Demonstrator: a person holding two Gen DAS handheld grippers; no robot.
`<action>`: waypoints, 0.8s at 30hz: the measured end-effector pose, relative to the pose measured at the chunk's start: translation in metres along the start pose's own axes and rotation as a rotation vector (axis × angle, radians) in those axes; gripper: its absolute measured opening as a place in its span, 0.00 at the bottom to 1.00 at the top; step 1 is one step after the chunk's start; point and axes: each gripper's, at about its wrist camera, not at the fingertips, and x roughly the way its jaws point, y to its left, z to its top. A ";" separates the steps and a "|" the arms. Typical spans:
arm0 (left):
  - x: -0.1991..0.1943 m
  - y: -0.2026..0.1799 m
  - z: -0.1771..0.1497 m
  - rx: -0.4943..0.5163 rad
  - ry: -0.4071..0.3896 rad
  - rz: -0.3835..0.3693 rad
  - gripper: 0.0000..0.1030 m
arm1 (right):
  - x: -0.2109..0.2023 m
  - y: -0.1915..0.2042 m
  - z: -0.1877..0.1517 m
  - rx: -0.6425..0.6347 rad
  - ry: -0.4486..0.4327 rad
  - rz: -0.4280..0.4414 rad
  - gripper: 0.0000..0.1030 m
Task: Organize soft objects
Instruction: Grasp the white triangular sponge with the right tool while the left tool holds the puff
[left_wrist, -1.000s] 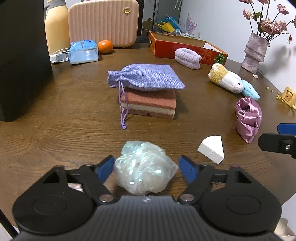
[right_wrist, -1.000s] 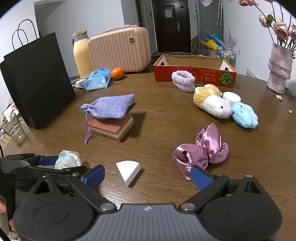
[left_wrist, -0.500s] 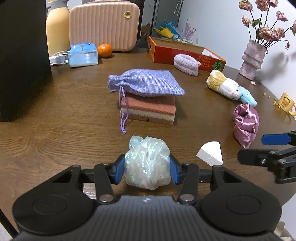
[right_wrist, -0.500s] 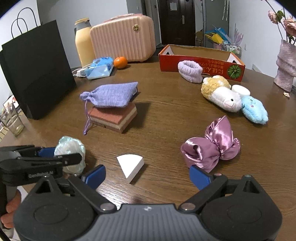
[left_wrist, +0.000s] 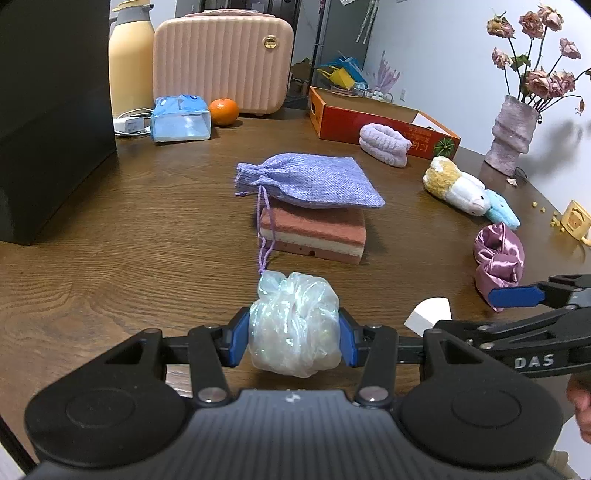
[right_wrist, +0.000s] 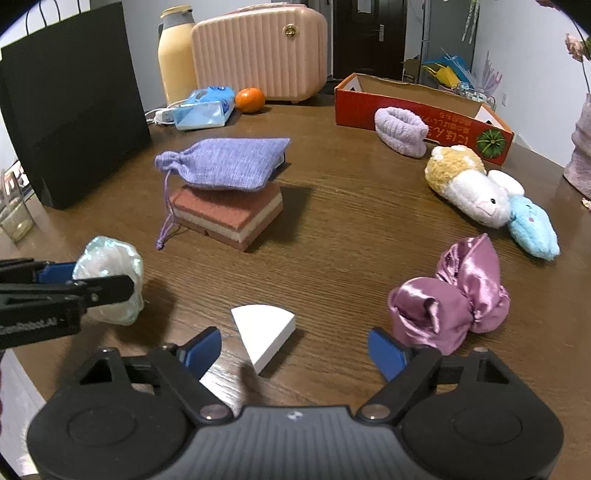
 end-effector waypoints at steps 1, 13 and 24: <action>0.000 0.001 0.000 -0.002 -0.002 0.001 0.48 | 0.003 0.001 0.000 -0.003 0.000 -0.001 0.82; 0.002 0.006 0.000 -0.020 -0.002 0.015 0.48 | 0.020 0.009 0.000 -0.045 0.001 0.004 0.64; 0.003 0.006 0.000 -0.022 -0.004 0.014 0.48 | 0.023 0.009 0.000 -0.047 -0.009 0.021 0.52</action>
